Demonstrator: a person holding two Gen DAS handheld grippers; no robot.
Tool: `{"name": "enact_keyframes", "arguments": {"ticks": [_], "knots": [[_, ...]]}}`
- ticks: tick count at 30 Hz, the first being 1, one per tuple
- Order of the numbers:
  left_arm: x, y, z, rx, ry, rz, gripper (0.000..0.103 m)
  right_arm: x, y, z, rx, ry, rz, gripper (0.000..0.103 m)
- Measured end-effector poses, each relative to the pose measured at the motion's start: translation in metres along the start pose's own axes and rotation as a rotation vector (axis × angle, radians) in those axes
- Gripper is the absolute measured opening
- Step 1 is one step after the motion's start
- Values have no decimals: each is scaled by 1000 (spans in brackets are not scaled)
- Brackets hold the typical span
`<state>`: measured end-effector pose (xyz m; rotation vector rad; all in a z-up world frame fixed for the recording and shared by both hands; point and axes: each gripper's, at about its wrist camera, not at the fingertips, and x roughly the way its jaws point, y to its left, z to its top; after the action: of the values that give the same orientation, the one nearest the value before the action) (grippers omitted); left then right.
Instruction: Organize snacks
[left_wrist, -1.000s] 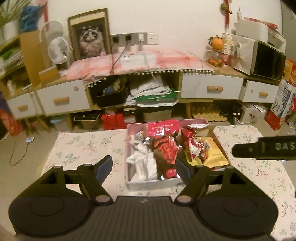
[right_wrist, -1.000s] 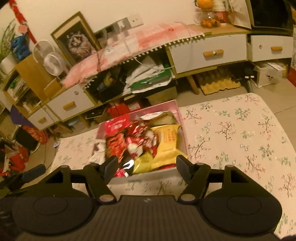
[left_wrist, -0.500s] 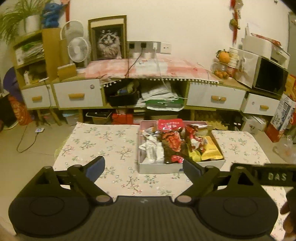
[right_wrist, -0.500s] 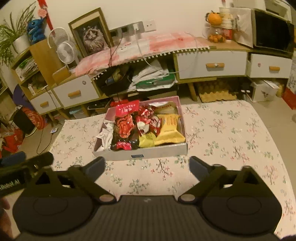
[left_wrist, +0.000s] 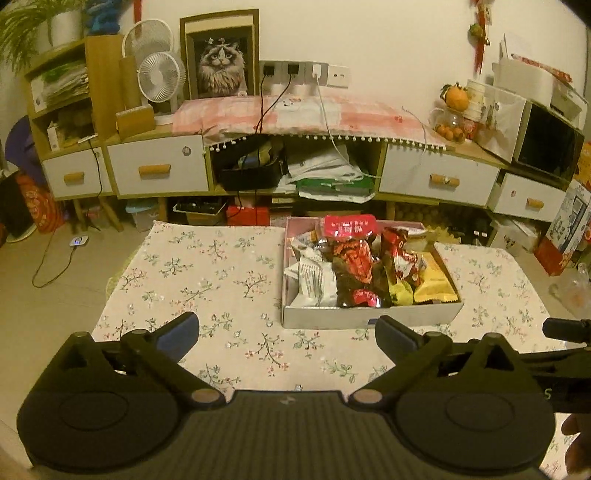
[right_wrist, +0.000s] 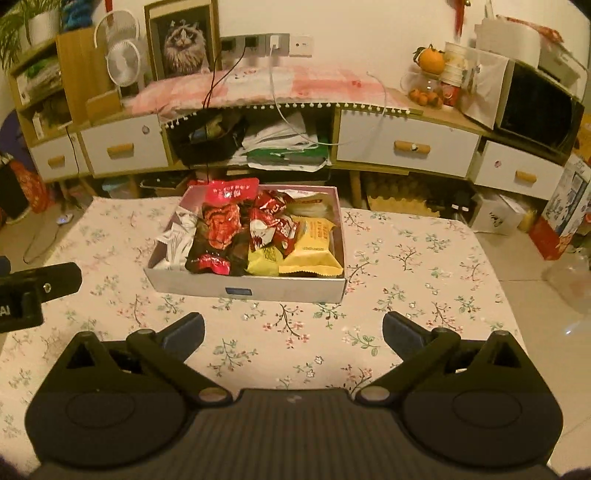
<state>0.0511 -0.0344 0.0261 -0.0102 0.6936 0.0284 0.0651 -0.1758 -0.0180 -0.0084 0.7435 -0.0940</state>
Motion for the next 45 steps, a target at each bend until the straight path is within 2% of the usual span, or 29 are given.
{"name": "enact_keyframes", "arguments": {"ticks": [7,20,45], "knots": [[2,7,-1,-56,24,-14,103,-4,-3,-4,83,34,12,103],[3,5,-1,-70,35,-10,103,-5,-5,-4,76,25,-19,103],[2,-10,-5,21,29,16,103,-8,0,-3,26,-2,-37,103]]}}
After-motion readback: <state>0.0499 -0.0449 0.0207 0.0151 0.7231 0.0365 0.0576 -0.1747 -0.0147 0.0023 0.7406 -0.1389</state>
